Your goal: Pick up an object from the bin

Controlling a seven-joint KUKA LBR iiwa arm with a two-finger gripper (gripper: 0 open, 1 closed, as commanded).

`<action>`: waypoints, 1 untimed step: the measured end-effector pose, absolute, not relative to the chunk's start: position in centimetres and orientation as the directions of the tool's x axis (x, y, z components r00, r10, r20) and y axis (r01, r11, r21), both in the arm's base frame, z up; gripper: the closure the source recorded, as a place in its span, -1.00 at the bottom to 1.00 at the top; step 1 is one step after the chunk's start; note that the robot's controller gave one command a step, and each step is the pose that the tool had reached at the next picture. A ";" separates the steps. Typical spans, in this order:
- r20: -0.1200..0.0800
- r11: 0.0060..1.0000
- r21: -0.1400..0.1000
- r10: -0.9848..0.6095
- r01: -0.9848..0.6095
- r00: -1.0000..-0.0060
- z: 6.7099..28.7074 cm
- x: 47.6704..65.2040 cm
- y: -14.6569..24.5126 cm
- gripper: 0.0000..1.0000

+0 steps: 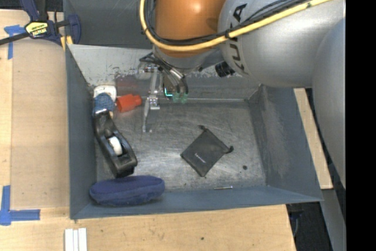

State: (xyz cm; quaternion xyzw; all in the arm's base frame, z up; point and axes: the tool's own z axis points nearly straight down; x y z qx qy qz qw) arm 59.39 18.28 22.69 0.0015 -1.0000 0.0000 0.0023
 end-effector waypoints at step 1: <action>0.004 0.999 -0.001 0.045 0.045 -0.999 13.0 62.7 16.9 -1.00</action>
Offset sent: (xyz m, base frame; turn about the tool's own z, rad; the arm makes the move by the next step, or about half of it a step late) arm 0.0329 -0.0124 -0.0930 0.0498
